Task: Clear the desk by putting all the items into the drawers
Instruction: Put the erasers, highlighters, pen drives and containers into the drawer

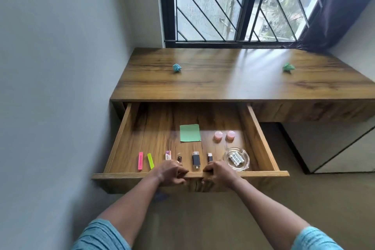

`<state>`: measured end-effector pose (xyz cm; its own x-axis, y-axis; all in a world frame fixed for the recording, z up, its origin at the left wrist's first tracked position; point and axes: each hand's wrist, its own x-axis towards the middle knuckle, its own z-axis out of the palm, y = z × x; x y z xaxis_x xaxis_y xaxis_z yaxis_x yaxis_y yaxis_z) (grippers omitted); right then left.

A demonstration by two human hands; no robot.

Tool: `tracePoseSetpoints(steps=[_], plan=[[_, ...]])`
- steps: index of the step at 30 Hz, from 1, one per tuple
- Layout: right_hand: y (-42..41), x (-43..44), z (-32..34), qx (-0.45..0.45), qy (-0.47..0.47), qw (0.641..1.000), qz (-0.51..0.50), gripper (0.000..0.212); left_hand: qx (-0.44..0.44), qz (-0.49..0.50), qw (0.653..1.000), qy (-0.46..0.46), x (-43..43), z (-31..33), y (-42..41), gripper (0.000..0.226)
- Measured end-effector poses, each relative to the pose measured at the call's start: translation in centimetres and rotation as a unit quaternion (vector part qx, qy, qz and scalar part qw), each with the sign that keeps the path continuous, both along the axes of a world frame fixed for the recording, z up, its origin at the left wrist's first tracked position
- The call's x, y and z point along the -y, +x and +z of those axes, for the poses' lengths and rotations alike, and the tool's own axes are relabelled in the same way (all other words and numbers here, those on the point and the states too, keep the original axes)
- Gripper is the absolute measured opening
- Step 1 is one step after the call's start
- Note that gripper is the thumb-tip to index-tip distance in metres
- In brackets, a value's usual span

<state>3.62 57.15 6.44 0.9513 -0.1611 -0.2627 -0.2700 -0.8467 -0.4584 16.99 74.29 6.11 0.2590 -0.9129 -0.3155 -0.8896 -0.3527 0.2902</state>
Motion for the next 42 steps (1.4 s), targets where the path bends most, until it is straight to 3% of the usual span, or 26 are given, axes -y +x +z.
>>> tracePoseSetpoints(steps=[4,10,14,18,20,22,24,26,28,29,31,34,38,42], plan=[[0.0,0.2,-0.5,0.02,-0.016,1.0,0.005,0.038,0.069,-0.052,0.996,-0.019,-0.5,-0.2,-0.3,0.03],[1.3,0.9,-0.7,0.032,-0.039,0.999,-0.001,0.04,0.107,-0.015,0.994,-0.009,0.1,-0.9,0.2,0.037],[3.6,2.0,-0.6,0.037,-0.044,0.998,-0.011,0.036,0.077,0.162,0.982,-0.063,1.8,-0.8,0.2,0.043],[6.2,3.7,-1.0,0.062,-0.078,0.995,-0.031,0.028,0.052,0.373,0.918,-0.124,4.7,-0.5,0.5,0.059],[7.6,4.6,-1.2,0.075,-0.077,0.993,-0.054,0.032,0.06,0.45,0.884,-0.108,6.7,-0.5,1.6,0.078],[9.0,5.5,-1.7,0.097,-0.074,0.987,-0.102,0.044,0.004,0.575,0.815,-0.075,8.6,-1.6,3.6,0.104],[10.2,5.9,-2.2,0.122,-0.086,0.972,-0.179,0.076,-0.102,0.697,0.706,-0.072,10.1,-2.9,5.7,0.116],[11.9,6.0,-2.2,0.127,-0.062,0.945,-0.296,0.115,-0.235,0.743,0.614,-0.125,11.8,-2.4,6.6,0.094],[13.9,5.8,-1.6,0.121,0.036,0.893,-0.432,0.134,-0.346,0.733,0.554,-0.189,13.6,-0.8,7.0,0.058],[15.0,5.9,-1.3,0.117,0.099,0.859,-0.489,0.137,-0.388,0.733,0.513,-0.222,14.5,-0.2,7.6,0.043],[16.6,6.4,-1.2,0.113,0.212,0.796,-0.556,0.137,-0.448,0.728,0.431,-0.289,16.3,0.6,9.2,0.037],[18.5,7.7,-2.0,0.122,0.311,0.75,-0.572,0.133,-0.493,0.728,0.299,-0.371,18.4,0.9,11.8,0.037],[20.4,9.0,-3.1,0.144,0.356,0.732,-0.563,0.132,-0.499,0.721,0.204,-0.435,20.1,1.8,12.8,0.016],[22.1,9.9,-3.6,0.16,0.375,0.722,-0.559,0.127,-0.536,0.687,0.164,-0.463,20.5,1.1,13.7,0.016]])
